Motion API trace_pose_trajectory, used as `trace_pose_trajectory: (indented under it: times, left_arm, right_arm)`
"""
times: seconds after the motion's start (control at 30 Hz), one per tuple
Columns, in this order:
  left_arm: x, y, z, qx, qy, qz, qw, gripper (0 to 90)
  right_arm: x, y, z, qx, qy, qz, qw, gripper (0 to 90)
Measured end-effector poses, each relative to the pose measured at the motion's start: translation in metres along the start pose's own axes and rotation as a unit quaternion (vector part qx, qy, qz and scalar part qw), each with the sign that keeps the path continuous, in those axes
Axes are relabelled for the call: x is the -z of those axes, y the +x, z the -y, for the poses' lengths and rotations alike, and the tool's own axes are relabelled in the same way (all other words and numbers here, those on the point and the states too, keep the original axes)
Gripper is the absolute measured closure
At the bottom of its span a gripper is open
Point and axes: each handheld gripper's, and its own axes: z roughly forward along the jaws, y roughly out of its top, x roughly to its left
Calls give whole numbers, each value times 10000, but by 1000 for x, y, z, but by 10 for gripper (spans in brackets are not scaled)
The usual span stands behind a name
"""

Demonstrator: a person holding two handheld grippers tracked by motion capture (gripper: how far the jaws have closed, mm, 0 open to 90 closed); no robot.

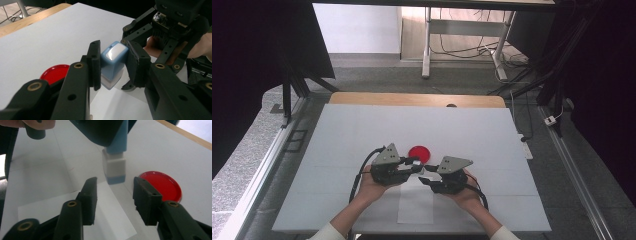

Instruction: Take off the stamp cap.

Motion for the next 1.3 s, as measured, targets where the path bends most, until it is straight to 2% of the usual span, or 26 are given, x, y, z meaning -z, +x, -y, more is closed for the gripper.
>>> trace_pose_trajectory:
  times: [0.17, 0.43, 1.03, 1.3]
  left_arm:
    - [0, -1, 0, -7, 0, 35, 10000, 661]
    - [-1, -2, 0, -36, 19, 73, 10000, 661]
    - [-1, -1, 1, -187, 78, 306, 9993, 653]
    - [2, 1, 2, -172, 44, 416, 9990, 658]
  right_arm:
    - [-2, -1, -1, 34, -15, -107, 9999, 652]
    - [-4, 0, -1, 129, -52, -178, 9997, 713]
    - [-3, -1, 0, 479, 29, -301, 9984, 740]
    - [-1, -4, 1, 302, -99, -517, 9982, 740]
